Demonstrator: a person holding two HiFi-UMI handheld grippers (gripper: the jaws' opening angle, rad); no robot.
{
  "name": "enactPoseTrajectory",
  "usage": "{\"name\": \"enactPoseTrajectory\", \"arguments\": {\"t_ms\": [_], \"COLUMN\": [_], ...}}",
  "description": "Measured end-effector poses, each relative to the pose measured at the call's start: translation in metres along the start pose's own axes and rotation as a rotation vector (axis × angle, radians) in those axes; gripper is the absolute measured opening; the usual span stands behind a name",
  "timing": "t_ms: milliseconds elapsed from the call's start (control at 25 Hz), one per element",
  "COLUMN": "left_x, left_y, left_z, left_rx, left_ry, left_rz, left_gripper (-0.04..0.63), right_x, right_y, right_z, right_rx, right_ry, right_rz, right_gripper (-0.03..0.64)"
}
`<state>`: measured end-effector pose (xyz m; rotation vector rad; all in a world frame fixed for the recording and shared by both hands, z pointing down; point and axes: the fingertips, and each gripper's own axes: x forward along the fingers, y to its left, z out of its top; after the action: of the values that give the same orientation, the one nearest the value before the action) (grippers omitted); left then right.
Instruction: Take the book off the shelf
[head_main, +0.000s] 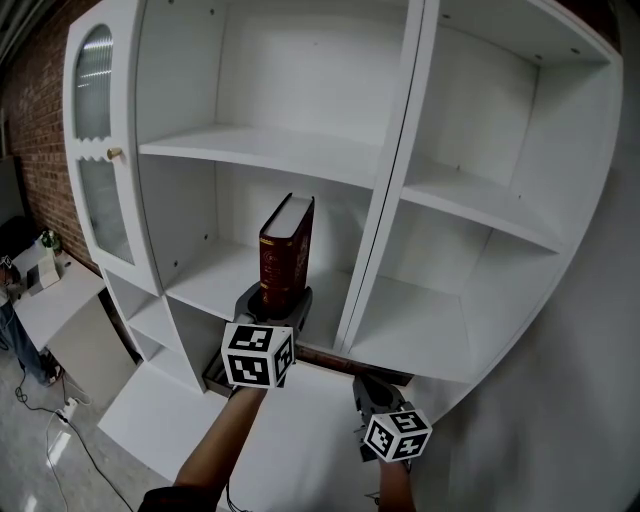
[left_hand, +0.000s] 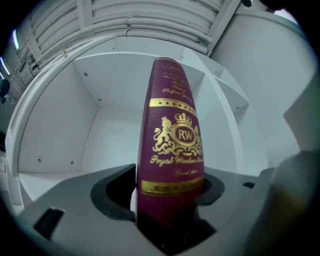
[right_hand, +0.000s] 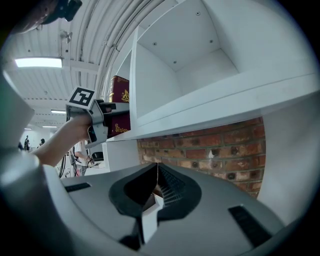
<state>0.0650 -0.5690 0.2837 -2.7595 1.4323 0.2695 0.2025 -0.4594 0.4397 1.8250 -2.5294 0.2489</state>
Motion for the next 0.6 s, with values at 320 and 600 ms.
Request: {"name": "enactPoseTrajectory", "arguments": {"t_ms": [320, 600], "left_x": [0.0004, -0.0025], "left_y": [0.0005, 0.0021], "left_z": [0.0007, 0.0028], "left_rx": [0.015, -0.016], "left_ry": [-0.007, -0.026], "left_rz": [0.007, 0.012], "left_gripper": [0.276, 0.254], "right_x": [-0.0043, -0.0054], "right_y": [-0.0003, -0.0007], "right_z": [-0.0009, 0.0], "right_rx": [0.005, 0.0], "right_ry": [-0.001, 0.001], "right_rz": [-0.001, 0.003], "right_gripper": [0.02, 0.02]}}
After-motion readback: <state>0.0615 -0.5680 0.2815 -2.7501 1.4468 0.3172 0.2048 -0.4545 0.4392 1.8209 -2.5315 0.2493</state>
